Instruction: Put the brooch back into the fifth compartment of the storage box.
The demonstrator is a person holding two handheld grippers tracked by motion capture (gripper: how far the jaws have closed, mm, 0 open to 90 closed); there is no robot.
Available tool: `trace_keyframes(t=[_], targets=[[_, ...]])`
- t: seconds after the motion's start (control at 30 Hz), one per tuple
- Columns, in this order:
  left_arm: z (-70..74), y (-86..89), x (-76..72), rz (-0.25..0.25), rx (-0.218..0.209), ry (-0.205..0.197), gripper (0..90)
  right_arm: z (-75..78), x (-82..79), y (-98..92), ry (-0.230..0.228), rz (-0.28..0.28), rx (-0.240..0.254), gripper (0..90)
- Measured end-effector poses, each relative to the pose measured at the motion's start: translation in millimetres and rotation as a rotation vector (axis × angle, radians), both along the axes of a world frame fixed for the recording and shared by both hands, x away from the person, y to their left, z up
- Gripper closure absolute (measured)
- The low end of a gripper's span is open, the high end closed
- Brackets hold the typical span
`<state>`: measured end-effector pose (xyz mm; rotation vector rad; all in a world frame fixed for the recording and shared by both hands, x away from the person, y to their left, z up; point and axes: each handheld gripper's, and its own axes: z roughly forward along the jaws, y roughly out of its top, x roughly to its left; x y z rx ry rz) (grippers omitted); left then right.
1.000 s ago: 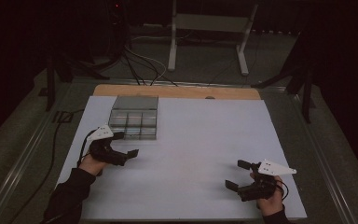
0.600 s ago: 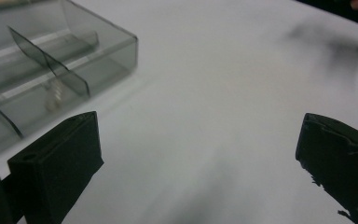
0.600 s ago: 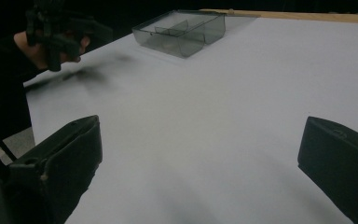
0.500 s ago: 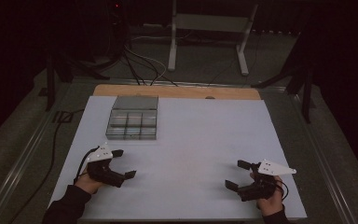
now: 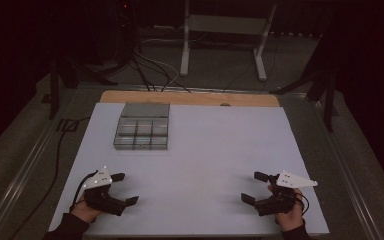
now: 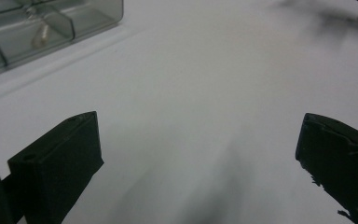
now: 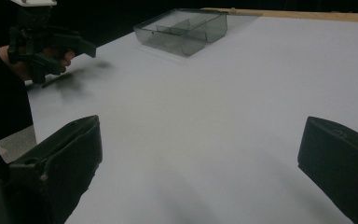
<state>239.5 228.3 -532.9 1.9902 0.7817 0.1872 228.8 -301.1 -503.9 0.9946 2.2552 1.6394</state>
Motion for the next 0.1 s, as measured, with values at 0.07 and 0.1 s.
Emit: trace_keyframes(t=[0.07,0.1], targets=[[0.1,2.3,-2.1,0.012,-0.012,-0.001,1.7,-0.3,0.0,0.6,0.001,0.003,-0.004,0.0],[0.5,2.7,-2.5,0.013,-0.017,-0.002,1.7,-0.2,0.1,0.7,0.001,0.004,-0.002,0.0]])
